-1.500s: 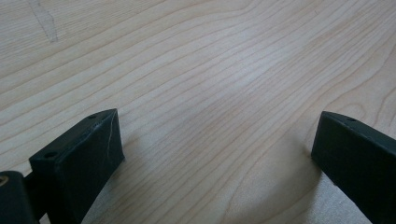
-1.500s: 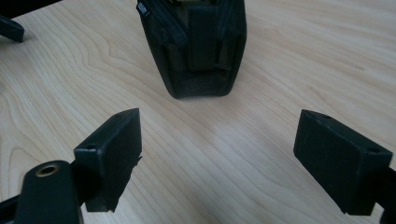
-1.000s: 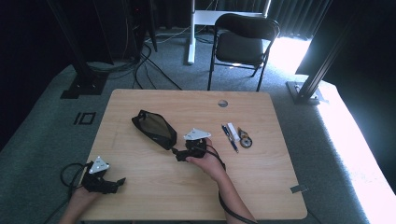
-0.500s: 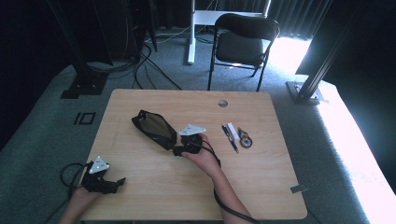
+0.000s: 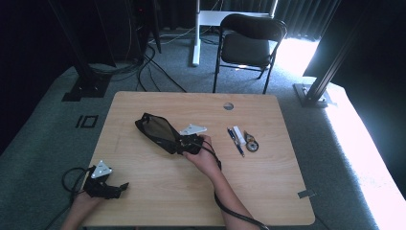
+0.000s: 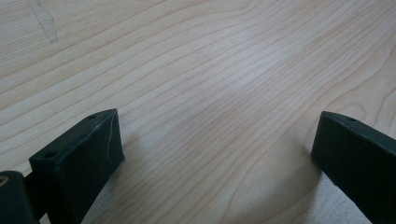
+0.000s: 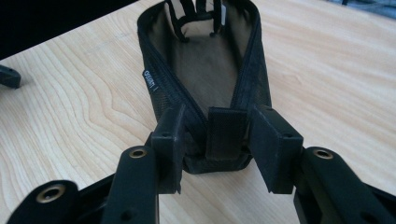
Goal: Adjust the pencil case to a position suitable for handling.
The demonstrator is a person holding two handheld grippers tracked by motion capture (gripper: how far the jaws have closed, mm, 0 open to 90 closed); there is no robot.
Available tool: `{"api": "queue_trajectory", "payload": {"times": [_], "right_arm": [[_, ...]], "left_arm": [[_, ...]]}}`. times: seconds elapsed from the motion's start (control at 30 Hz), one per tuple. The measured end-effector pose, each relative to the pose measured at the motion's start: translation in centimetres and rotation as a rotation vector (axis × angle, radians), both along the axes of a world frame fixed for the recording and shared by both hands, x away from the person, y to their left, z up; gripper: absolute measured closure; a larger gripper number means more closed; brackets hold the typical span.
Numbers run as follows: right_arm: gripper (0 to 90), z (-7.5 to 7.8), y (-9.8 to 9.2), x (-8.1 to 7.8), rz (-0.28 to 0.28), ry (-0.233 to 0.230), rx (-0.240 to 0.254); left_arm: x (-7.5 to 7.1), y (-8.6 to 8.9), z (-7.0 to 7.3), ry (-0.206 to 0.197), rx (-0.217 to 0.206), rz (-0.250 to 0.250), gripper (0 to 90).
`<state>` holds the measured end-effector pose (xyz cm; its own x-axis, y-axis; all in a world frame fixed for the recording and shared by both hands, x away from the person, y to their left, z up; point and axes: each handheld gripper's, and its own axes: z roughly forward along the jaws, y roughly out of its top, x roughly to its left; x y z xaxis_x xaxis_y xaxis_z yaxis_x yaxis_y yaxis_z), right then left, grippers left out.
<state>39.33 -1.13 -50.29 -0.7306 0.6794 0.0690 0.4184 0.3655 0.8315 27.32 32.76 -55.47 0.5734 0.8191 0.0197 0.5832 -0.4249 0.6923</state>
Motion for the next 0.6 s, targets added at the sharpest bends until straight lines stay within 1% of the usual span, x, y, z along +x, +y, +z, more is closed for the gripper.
{"api": "queue_trajectory", "payload": {"times": [0.1,0.13,0.17,0.2,0.23,0.3,0.33,0.43,0.47,0.6], "right_arm": [[61.5,0.05,0.07,0.1,-0.001,0.004,-0.014],[64.0,0.07,0.1,0.14,-0.006,0.009,-0.012],[64.7,0.09,0.14,0.17,0.003,0.024,0.006],[69.4,0.08,0.14,0.17,0.003,0.021,0.0],[70.3,0.08,0.14,0.18,0.004,0.019,-0.018],[70.5,0.05,0.14,0.19,0.001,0.025,-0.018],[72.5,0.07,0.06,0.12,0.008,0.035,-0.025],[72.5,0.08,-0.02,0.01,0.002,0.033,-0.027],[72.4,0.11,-0.28,-0.15,-0.003,0.03,-0.038],[72.6,0.12,-0.82,-0.36,-0.013,0.03,-0.041]], "left_arm": [[0.0,0.0,0.0,0.0,0.0,0.0,2.2],[0.0,0.0,0.0,0.0,0.0,0.0,2.2],[0.0,0.0,0.0,0.0,0.0,0.0,2.2],[0.0,0.0,0.0,0.0,0.0,0.0,2.2],[0.0,0.0,0.0,0.0,0.0,0.0,2.2],[0.0,0.0,0.0,0.0,0.0,0.0,2.2],[0.0,0.0,0.0,0.0,0.0,0.0,2.2],[0.0,0.0,0.0,0.0,0.0,0.0,2.2],[0.0,0.0,0.0,0.0,0.0,0.0,2.2],[0.0,0.0,0.0,0.0,0.0,0.0,2.2]]}}
